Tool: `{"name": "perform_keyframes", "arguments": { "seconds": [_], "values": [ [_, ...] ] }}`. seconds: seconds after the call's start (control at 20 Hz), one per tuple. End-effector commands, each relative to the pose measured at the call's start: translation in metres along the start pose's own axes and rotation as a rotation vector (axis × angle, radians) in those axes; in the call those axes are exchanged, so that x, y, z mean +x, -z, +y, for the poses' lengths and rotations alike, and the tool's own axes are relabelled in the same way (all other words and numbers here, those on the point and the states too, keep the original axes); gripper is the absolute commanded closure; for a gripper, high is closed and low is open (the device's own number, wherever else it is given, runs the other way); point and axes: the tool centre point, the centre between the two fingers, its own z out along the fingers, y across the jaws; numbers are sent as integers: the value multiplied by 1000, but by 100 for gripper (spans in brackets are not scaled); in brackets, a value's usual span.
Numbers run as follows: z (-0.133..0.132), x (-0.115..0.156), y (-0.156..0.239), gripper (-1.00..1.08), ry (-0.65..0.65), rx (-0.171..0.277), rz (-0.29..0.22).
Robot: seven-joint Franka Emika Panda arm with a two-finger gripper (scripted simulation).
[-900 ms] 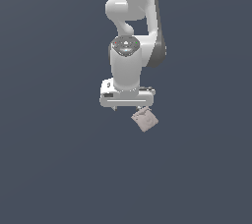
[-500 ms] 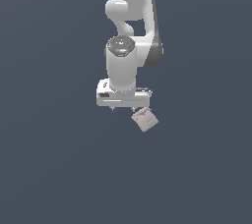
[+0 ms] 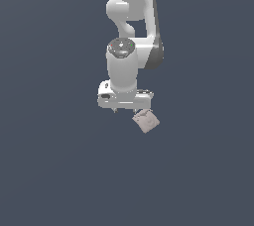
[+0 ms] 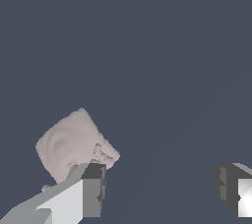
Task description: Pick up the object and move it to a goal position.
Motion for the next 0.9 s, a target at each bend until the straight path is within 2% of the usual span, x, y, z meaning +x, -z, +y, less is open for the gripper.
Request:
{"name": "perform_keyframes", "arguments": {
  "seconds": [0.0, 0.35, 0.85],
  "values": [
    [-4, -1, -4, -60, -24, 15, 10],
    [-23, -4, -22, -60, -142, 83, 54],
    [-54, -16, -50, -60, -416, 214, 129]
  ]
}}
